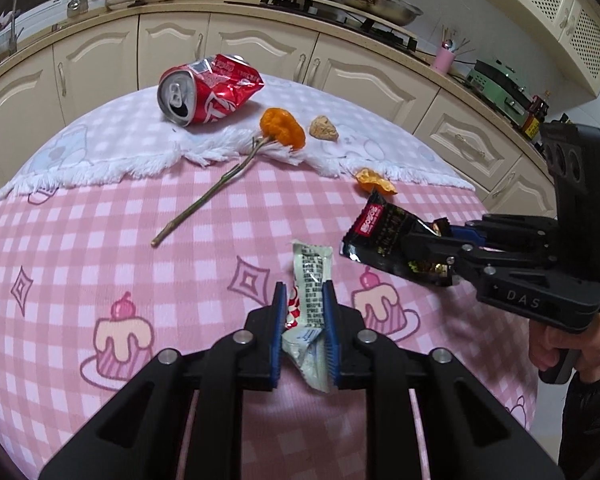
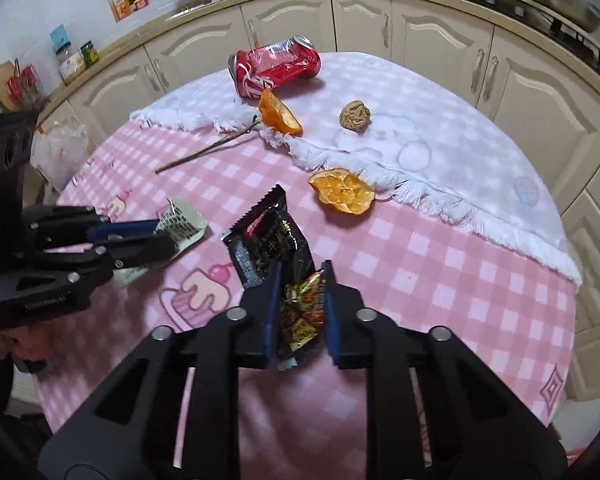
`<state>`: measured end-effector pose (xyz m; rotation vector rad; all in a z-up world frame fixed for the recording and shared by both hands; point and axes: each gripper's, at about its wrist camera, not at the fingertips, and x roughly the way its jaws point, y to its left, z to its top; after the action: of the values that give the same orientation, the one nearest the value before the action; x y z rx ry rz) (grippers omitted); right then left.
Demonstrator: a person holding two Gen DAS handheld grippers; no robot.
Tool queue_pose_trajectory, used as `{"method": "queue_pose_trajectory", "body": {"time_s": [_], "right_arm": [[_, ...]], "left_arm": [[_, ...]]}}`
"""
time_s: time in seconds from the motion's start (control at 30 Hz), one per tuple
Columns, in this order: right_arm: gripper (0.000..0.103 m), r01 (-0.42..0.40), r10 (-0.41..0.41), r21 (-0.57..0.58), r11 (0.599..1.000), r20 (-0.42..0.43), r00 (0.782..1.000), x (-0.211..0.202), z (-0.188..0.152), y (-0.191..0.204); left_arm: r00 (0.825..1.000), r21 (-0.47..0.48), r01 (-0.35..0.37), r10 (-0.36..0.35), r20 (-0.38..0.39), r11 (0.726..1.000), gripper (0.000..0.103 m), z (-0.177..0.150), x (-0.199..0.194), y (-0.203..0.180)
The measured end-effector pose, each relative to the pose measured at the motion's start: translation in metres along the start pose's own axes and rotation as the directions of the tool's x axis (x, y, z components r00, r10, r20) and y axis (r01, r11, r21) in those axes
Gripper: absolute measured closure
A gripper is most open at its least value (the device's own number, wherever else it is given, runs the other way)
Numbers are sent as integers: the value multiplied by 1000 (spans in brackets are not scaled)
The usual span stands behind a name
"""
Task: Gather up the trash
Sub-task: 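Carry strip and black bag to the blue bin and open both tools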
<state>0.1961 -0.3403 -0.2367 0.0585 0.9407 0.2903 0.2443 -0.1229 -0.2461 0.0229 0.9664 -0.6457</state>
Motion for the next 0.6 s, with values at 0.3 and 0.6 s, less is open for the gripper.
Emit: {"method": "queue_pose_trajectory", "body": {"time_s": [0.3, 0.6], "right_arm": [[89, -80, 62, 146, 986, 124, 990, -38, -9, -20], [89, -104, 12, 305, 947, 288, 958, -109, -36, -70]], "left_arm": [[999, -27, -1, 2, 32, 1000, 87, 4, -12, -6], [993, 63, 67, -73, 90, 996, 87, 30, -25, -68]]}}
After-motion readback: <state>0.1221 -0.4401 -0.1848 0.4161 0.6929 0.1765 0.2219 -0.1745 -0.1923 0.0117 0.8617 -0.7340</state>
